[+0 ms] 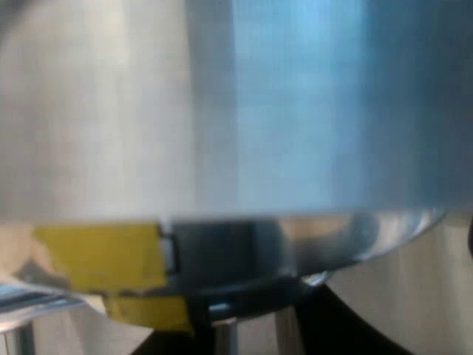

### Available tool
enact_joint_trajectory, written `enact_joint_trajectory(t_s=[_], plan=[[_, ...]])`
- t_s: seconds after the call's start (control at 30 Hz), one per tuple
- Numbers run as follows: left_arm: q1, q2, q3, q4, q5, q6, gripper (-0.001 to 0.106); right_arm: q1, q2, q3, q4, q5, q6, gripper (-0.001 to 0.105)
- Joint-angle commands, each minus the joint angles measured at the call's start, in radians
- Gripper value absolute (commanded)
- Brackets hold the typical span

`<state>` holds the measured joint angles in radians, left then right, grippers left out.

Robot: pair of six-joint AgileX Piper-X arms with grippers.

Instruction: Put the handle in the coffee machine

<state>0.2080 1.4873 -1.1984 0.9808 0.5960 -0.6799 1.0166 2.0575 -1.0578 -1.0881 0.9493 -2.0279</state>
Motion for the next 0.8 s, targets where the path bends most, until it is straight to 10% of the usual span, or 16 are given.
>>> enact_joint_trajectory(t_s=[0.03, 0.8], plan=[[-0.004, -0.009, -0.005, 0.004, -0.006, 0.009, 0.001, 0.005, -0.156, -0.026, -0.073, -0.023, -0.004, 0.020], [-0.004, -0.074, -0.005, 0.185, 0.122, 0.157, 0.001, 0.011, -0.169, -0.026, -0.029, -0.020, -0.004, 0.020]])
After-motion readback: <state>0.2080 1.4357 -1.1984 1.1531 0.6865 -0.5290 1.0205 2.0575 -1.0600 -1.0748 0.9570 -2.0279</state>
